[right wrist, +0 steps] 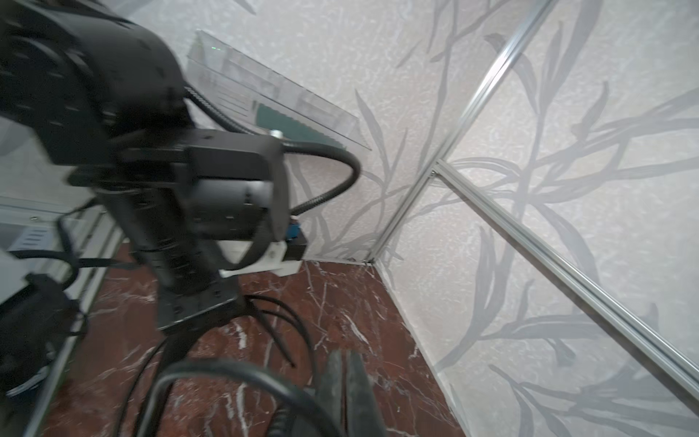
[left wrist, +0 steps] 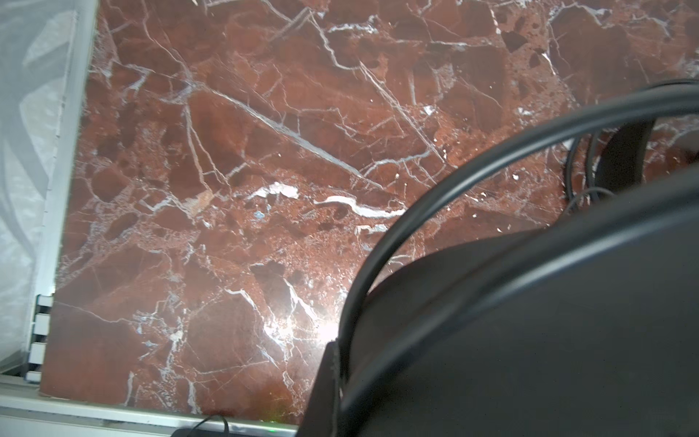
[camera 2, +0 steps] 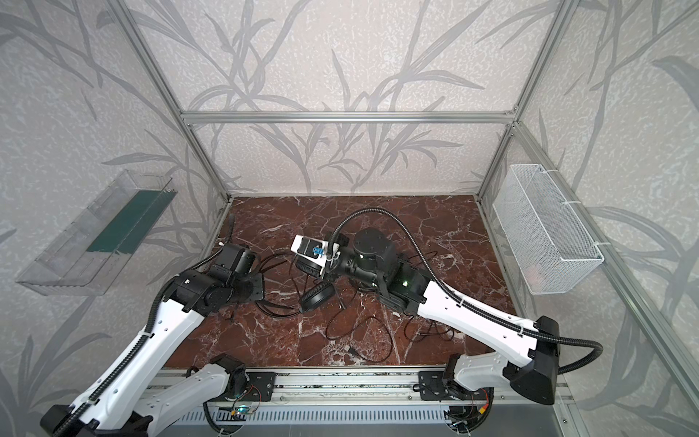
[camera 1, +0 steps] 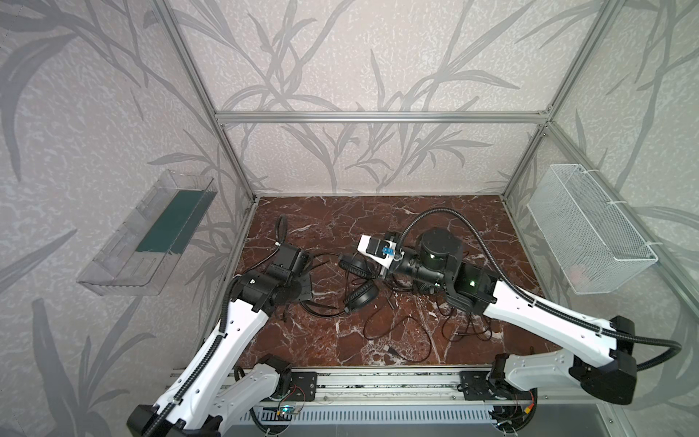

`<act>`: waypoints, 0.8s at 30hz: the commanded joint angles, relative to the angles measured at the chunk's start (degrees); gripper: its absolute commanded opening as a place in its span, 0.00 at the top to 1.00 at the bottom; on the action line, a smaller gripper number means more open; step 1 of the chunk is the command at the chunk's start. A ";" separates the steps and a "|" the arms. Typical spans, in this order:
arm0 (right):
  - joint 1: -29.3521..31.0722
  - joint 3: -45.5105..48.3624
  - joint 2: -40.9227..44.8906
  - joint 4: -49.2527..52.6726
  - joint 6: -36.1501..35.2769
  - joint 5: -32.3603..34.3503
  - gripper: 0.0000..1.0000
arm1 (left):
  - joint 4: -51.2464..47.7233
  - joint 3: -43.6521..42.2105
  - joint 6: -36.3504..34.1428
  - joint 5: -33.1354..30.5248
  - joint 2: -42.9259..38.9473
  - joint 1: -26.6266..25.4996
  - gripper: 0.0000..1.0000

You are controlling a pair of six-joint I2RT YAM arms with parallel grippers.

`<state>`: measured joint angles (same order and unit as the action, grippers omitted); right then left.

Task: Wrap the headphones

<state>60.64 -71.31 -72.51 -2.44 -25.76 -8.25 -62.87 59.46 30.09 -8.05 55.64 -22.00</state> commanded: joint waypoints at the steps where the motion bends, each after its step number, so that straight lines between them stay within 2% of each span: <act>1: 1.56 1.40 4.79 7.99 2.95 -3.52 1.00 | -0.51 3.37 1.30 -2.68 0.29 0.86 1.00; 7: 4.35 2.54 9.57 21.23 5.62 -1.65 1.00 | -0.23 3.82 0.40 -1.79 1.07 2.60 1.00; 11: 4.56 3.31 11.19 24.07 8.79 -1.45 1.00 | 0.09 3.91 0.18 -1.55 1.31 3.01 1.00; 19: 11.57 -1.05 3.57 24.92 13.58 -5.83 1.00 | 1.14 3.74 -0.37 -1.92 1.69 3.01 1.00; 24: 14.95 -5.38 -1.63 28.69 13.59 -0.75 1.00 | 1.72 3.71 -0.41 -2.76 0.68 3.06 1.00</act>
<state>74.52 -73.14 -73.30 23.42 -14.06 -11.29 -63.79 61.08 28.99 -9.82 57.84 -19.31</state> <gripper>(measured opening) 0.054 0.061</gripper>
